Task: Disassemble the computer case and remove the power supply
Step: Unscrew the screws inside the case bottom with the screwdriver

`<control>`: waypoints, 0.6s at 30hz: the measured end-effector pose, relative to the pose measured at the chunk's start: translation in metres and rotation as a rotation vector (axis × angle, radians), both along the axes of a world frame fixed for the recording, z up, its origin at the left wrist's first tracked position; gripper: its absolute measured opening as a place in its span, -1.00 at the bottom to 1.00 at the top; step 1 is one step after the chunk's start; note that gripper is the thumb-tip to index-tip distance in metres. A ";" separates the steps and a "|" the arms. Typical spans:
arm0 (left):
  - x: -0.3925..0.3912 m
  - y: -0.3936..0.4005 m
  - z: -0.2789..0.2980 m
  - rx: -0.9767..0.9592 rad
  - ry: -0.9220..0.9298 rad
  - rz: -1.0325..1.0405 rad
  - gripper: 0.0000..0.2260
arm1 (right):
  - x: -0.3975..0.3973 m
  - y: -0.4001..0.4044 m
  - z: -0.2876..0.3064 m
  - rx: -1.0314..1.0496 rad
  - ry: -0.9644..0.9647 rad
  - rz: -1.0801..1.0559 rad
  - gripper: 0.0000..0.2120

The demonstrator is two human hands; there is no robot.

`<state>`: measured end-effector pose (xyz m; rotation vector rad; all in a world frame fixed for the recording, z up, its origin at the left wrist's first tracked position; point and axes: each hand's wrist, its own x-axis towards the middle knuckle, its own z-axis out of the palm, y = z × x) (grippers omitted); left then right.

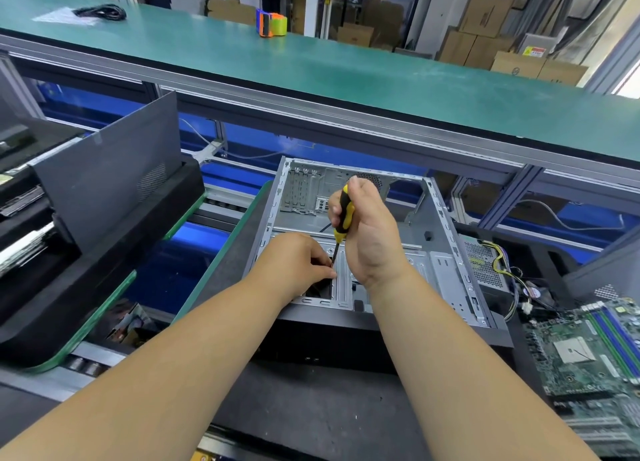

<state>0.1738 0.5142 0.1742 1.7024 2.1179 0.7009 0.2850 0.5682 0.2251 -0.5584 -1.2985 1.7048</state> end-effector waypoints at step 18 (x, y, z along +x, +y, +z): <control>0.000 -0.001 -0.001 -0.003 -0.025 0.013 -0.88 | 0.000 0.005 -0.001 -0.061 0.041 0.039 -0.69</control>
